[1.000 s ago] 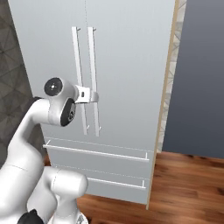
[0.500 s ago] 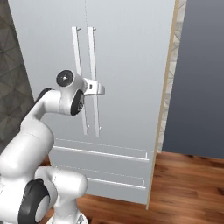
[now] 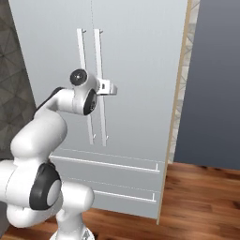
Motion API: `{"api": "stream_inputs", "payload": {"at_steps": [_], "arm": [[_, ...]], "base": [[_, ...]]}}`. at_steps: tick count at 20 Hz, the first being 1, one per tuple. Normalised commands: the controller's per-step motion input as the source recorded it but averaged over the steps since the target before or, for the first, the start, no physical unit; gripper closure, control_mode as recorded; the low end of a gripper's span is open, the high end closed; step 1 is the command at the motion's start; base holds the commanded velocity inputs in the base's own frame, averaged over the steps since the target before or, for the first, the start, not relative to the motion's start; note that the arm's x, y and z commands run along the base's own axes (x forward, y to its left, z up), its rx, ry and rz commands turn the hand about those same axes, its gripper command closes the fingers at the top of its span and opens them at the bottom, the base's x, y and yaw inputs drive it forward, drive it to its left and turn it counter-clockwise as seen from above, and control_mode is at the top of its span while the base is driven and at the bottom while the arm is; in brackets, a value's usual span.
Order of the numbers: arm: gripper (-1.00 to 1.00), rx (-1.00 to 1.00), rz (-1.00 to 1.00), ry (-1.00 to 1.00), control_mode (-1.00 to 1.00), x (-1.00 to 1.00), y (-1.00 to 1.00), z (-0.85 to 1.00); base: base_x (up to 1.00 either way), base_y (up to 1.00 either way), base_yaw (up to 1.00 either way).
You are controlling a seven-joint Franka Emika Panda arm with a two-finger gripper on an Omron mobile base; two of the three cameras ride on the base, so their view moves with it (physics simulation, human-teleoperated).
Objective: Retrieve the sausage and cheese from the fridge and place them on the cutting board on the counter.
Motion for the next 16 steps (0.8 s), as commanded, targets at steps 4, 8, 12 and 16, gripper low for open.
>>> {"api": "stream_inputs", "payload": {"at_steps": [4,8,12,16], "arm": [[-1.00,0.00,0.00,0.00,-1.00,0.41,0.00,0.00],[-1.00,0.00,-0.03,-0.06,-1.00,0.38,0.00,0.00],[-1.00,0.00,-0.07,-0.07,-1.00,0.46,0.00,-0.01],[-1.00,0.00,-0.03,-0.08,-1.00,0.56,0.00,-0.06]], "base": [[0.00,0.00,0.00],[0.00,0.00,0.00],[0.00,0.00,0.00],[0.00,0.00,0.00]]}}
